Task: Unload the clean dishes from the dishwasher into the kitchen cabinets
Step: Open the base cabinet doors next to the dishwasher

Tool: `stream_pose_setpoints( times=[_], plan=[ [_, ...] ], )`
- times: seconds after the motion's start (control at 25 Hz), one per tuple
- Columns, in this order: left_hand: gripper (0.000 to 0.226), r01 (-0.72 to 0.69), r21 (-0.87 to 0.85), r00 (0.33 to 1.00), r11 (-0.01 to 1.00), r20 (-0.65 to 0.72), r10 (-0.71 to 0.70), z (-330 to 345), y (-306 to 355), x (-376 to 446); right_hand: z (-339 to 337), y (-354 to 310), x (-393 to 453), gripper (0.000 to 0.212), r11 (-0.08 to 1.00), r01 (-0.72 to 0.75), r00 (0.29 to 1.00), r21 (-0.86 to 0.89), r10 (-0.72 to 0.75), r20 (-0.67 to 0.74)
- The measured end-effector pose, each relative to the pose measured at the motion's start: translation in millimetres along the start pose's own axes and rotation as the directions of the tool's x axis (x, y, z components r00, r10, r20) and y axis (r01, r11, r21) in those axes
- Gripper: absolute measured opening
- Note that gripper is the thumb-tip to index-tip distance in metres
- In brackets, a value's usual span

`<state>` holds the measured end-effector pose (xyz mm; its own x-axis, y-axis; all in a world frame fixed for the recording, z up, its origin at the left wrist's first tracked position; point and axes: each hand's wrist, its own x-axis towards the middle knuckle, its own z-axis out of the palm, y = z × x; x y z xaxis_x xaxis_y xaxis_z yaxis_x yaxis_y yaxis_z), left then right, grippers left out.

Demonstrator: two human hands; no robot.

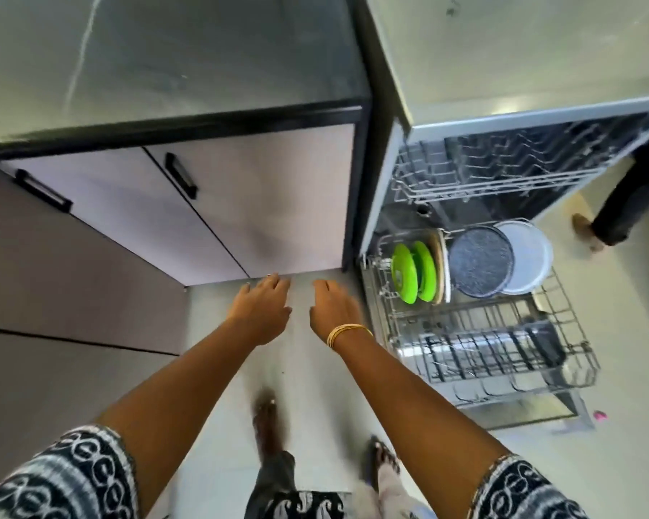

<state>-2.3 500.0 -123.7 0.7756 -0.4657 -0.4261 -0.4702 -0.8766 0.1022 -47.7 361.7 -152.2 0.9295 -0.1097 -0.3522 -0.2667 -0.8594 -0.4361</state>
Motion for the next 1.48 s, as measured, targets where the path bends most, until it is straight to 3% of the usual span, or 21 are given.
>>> stream_pose_setpoints(
  times=[0.2,0.28,0.44,0.6,0.72,0.84,1.08,1.28,1.48],
  plan=[
    [0.057,0.213,-0.206,0.972,0.955,-0.059,-0.229,-42,-133,30,10,-109,95,0.043,0.935,-0.045,0.999,0.351,0.036,0.030],
    [0.056,0.246,-0.211,0.952,0.946,-0.131,-0.276,-61,-171,43,2,-147,131,0.044,0.893,-0.046,0.999,0.448,0.051,0.002],
    [0.060,0.192,-0.091,0.916,0.977,-0.340,-0.212,-92,-217,62,-18,-202,187,0.047,0.842,0.024,0.999,0.538,-0.002,-0.042],
    [0.065,0.143,-0.076,0.901,0.987,-0.403,-0.162,-103,-240,75,-22,-238,219,0.042,0.837,0.031,0.999,0.546,-0.049,0.018],
    [0.065,0.117,-0.081,0.890,0.990,-0.434,-0.140,-106,-245,74,-13,-245,220,0.036,0.813,-0.055,0.998,0.580,0.044,0.033],
    [0.058,0.098,-0.136,0.855,0.986,-0.495,-0.154,-110,-240,66,-6,-241,209,0.034,0.802,-0.081,0.997,0.591,0.073,0.038],
    [0.050,-0.008,-0.459,0.811,0.888,-0.523,-0.263,-100,-203,25,6,-207,139,0.034,0.834,0.047,0.998,0.549,-0.059,0.003],
    [0.034,-0.049,-0.393,0.777,0.918,-0.593,-0.212,-67,-131,-28,10,-149,48,0.034,0.810,0.082,0.995,0.580,-0.100,-0.001],
    [0.021,-0.126,-0.498,0.711,0.858,-0.648,-0.272,-29,-33,-75,1,-79,-26,0.029,0.815,0.106,0.994,0.569,-0.085,-0.064]
  ],
)
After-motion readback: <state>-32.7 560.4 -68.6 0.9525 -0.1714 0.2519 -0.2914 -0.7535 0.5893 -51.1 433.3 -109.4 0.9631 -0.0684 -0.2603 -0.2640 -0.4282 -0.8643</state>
